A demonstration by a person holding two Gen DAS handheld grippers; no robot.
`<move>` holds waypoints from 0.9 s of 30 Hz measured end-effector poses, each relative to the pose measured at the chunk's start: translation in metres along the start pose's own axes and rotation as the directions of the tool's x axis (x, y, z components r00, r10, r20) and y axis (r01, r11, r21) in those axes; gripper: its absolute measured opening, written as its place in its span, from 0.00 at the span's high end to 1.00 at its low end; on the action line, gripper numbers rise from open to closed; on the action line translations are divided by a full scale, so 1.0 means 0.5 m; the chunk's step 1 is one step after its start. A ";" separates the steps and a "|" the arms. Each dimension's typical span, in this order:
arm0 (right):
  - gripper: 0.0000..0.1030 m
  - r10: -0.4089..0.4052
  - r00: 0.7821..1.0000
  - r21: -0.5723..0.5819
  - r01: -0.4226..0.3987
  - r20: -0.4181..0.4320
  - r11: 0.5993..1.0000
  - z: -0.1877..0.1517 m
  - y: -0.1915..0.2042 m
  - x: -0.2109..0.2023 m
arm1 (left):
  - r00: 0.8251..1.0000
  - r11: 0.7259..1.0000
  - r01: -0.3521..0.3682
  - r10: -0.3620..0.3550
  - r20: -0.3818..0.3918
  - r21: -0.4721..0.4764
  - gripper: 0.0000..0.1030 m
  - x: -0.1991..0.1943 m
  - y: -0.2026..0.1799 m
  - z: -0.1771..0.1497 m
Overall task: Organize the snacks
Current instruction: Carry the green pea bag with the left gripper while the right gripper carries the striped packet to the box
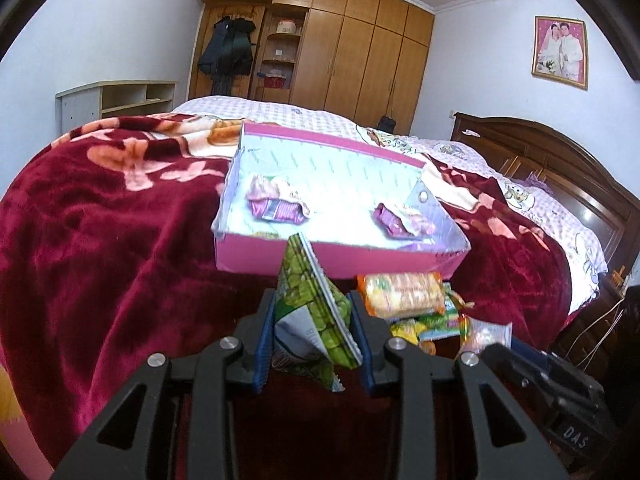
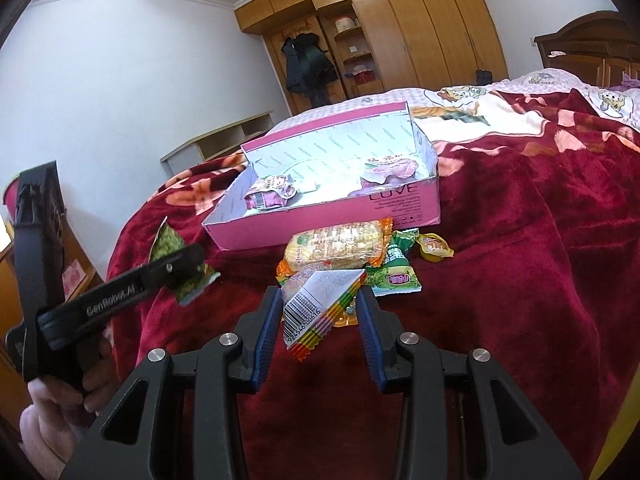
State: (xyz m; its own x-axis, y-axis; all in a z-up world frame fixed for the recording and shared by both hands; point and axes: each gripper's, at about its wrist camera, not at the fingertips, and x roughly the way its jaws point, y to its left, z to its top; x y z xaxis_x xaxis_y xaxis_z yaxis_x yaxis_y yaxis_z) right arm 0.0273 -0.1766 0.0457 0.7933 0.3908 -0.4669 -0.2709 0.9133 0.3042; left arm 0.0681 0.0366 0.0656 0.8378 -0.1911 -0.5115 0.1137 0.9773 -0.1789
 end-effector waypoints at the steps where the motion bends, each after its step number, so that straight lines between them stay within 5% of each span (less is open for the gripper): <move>1: 0.62 -0.001 1.000 -0.004 0.001 0.002 1.000 0.003 -0.001 0.000 | 1.000 1.000 -0.002 0.002 0.003 0.003 0.66 0.004 0.000 0.009; 14: 0.62 0.000 1.000 -0.005 0.000 0.007 1.000 0.050 -0.029 0.020 | 0.999 0.998 0.031 -0.032 0.021 0.051 0.66 0.097 -0.030 0.124; 27: 0.62 0.005 1.000 -0.002 -0.005 0.015 1.000 0.094 -0.054 0.049 | 0.997 0.997 -0.058 0.060 -0.043 0.058 0.65 0.210 -0.026 0.143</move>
State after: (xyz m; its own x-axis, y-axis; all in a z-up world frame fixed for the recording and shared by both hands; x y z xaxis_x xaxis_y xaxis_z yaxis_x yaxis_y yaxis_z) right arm 0.0796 -0.1970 0.0654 0.7999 0.3935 -0.4531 -0.2760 0.9116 0.3046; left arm 0.1926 0.0104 0.0743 0.8191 -0.1357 -0.5574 0.0960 0.9904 -0.0999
